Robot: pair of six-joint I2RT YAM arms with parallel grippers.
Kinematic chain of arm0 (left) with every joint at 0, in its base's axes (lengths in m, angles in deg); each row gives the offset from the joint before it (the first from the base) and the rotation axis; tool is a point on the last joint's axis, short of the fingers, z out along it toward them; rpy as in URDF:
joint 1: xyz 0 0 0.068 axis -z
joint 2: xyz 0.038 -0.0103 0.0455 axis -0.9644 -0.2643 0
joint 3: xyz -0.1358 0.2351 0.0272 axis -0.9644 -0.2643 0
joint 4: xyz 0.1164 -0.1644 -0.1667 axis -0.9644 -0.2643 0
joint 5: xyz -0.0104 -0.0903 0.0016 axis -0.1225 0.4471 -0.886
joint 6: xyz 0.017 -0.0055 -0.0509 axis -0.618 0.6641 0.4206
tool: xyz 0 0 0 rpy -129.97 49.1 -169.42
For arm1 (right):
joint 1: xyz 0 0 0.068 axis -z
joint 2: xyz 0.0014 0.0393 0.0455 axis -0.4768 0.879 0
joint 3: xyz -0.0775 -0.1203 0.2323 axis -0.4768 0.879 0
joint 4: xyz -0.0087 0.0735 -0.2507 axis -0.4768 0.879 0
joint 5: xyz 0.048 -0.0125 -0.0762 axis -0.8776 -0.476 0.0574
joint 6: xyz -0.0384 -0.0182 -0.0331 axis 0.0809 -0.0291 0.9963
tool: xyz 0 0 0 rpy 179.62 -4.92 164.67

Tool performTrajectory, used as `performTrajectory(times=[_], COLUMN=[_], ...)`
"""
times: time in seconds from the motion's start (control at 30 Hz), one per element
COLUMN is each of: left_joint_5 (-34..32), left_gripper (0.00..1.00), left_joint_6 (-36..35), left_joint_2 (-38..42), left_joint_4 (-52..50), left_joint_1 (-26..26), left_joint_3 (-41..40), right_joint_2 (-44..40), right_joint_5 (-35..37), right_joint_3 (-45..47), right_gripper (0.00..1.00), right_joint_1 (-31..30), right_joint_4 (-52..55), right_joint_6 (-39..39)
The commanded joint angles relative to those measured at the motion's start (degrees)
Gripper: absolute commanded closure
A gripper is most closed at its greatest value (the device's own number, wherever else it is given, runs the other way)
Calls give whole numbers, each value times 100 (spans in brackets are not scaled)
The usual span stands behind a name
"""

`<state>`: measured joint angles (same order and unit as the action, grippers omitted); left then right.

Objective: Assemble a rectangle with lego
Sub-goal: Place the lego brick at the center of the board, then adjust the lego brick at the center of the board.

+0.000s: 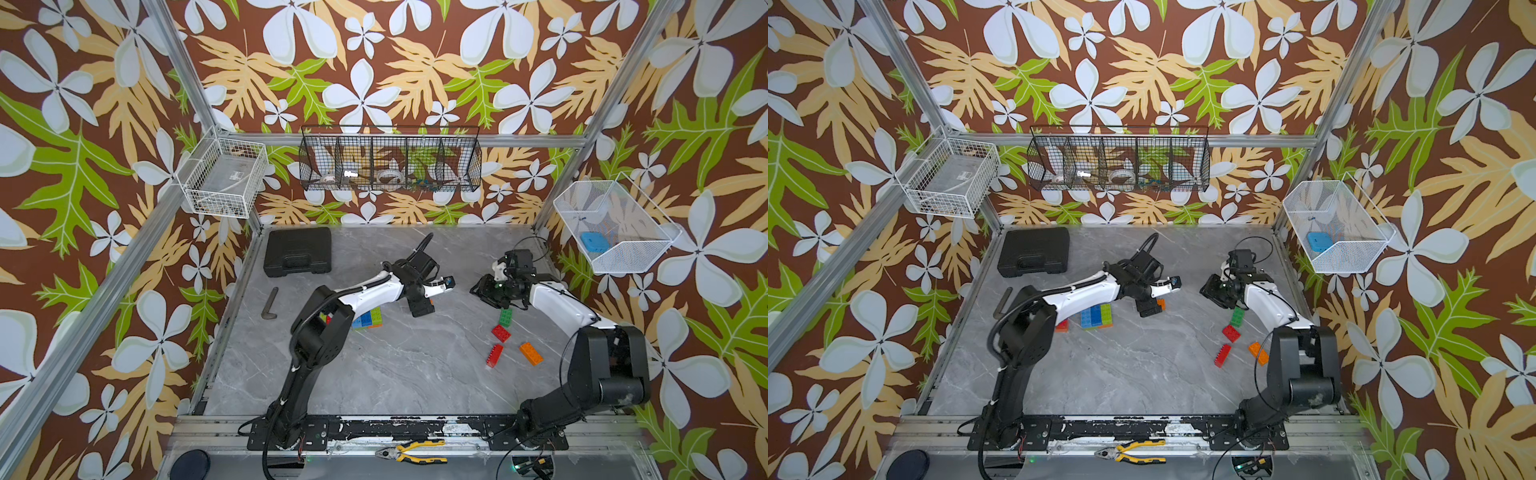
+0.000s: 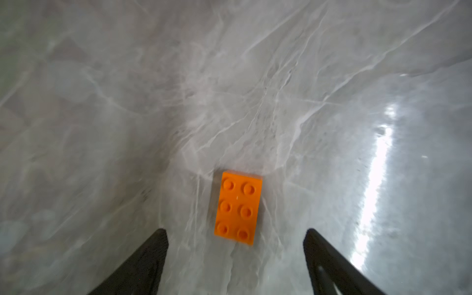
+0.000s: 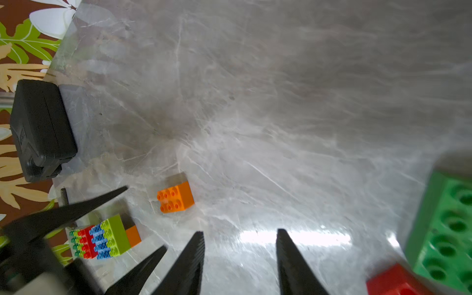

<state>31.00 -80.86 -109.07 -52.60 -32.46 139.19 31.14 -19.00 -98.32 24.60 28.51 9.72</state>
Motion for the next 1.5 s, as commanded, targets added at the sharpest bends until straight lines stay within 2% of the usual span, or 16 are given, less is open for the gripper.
performTrajectory(times=[0.0, 0.1, 0.23, 0.33, 0.37, 0.47, 0.5, 0.7, 0.9, 1.0, 1.13, 1.27, 1.37, 1.47], left_joint_5=[445, 565, -440, -964, -1142, -1320, -1201, -711, -714, -705, -561, -259, -209, -130], left_gripper=[14, 17, 18, 19, 17, 1, 0, 0, 1, 2, 0, 0, 2, 7], left_joint_6=[636, 1442, 2464, 3157, 3432, 4234, 4423, 4681, 4734, 4726, 4751, 5129, 5369, 5350], left_joint_2=[1078, 2039, 2830, 3262, 3394, 3705, 3772, 3950, 3939, 4007, 4021, 3893, 3867, 3943], left_joint_4=[1260, 2388, 3364, 3705, 3817, 3910, 3916, 3834, 3657, 3755, 3846, 3823, 3996, 4244], left_joint_1=[-195, -431, -574, -724, -805, -1110, -1218, -1484, -1488, -1501, -1506, -1514, -1512, -1515], left_joint_3=[-908, -1881, -2729, -3126, -3258, -3497, -3536, -3533, -3465, -3537, -3465, -3376, -3554, -3790], right_joint_2=[570, 1335, 2064, 2554, 2665, 2617, 2547, 2007, 1573, 1263, -48, -1833, -2754, -3052], right_joint_5=[78, 295, 369, 591, 598, 530, 527, 539, 484, 738, 1735, 2485, 2384, 2373], right_joint_3=[-441, -1149, -1751, -2198, -2205, -1875, -1753, -985, -434, -577, -347, 798, 1704, 2254], right_gripper=[64, 68, 76, 81, 84, 89, 89, 91, 91, 90, 76, 48, 30, 24], right_joint_1=[-497, -1070, -1332, -1523, -1550, -1587, -1612, -1807, -2008, -1963, -1385, -253, 836, 1624], right_joint_4=[-303, -158, -265, 112, 159, 43, 2, -92, -307, 143, 1179, 2188, 2473, 2404], right_joint_6=[29, 307, 293, 481, 497, 416, 377, 115, -322, -165, -10, -285, -450, -562])
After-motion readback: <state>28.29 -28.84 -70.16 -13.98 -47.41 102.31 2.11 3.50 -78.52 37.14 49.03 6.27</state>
